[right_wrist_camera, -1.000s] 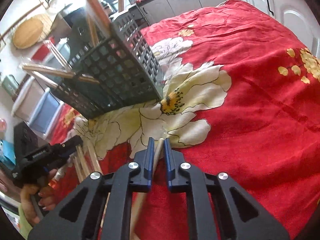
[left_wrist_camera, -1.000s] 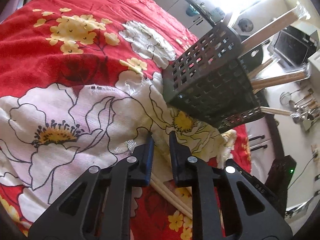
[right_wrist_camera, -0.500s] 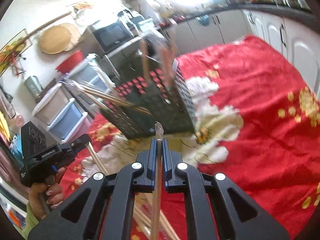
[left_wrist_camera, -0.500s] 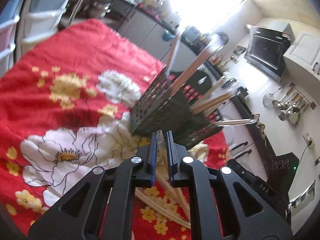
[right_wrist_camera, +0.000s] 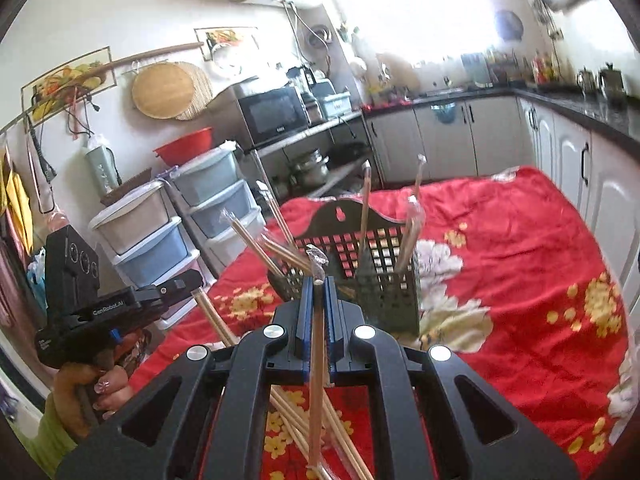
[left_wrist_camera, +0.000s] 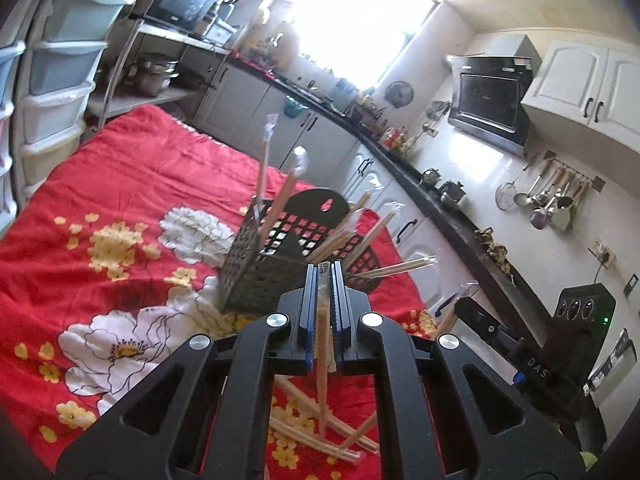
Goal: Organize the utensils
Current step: 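Lift both chopsticks upright, carry them over the caddy and lower them in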
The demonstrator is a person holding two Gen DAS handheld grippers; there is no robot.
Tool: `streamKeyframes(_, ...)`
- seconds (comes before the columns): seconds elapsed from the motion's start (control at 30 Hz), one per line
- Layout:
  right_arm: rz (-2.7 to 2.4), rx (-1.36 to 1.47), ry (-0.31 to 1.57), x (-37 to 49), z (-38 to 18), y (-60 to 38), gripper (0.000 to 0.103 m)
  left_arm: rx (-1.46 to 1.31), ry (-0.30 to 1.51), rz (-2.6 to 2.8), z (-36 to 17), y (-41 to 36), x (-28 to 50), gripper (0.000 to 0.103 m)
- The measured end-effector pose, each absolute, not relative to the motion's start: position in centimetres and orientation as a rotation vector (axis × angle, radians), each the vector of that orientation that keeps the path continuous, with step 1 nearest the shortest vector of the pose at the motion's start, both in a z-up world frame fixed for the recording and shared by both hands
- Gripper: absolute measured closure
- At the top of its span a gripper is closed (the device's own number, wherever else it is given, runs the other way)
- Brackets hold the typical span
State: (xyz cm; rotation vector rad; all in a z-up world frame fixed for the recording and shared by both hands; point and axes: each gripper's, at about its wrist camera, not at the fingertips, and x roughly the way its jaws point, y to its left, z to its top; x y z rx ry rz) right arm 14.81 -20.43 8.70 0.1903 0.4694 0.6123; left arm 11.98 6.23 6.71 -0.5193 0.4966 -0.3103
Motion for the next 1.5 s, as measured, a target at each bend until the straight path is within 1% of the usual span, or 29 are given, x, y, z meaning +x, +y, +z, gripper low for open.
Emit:
streamKeyframes(0.4,0.590,0.174,0.368,13.4,11.0,-21.0,0.097,-0.459,0.428,-0.378,10.0,4.2,11.6,0.100)
streamKeyframes(0.93,0.569,0.147,0.257,13.4,14.2,-21.1,0.097,-0.360,0.345,-0.413,14.6,1.4,13.4,0.100)
streamKeyframes(1.5,0.535,0.119,0.136,15.7,18.3,-20.7,0.097,-0.305,0.258,-0.353,19.1,1.4,16.0,0.100)
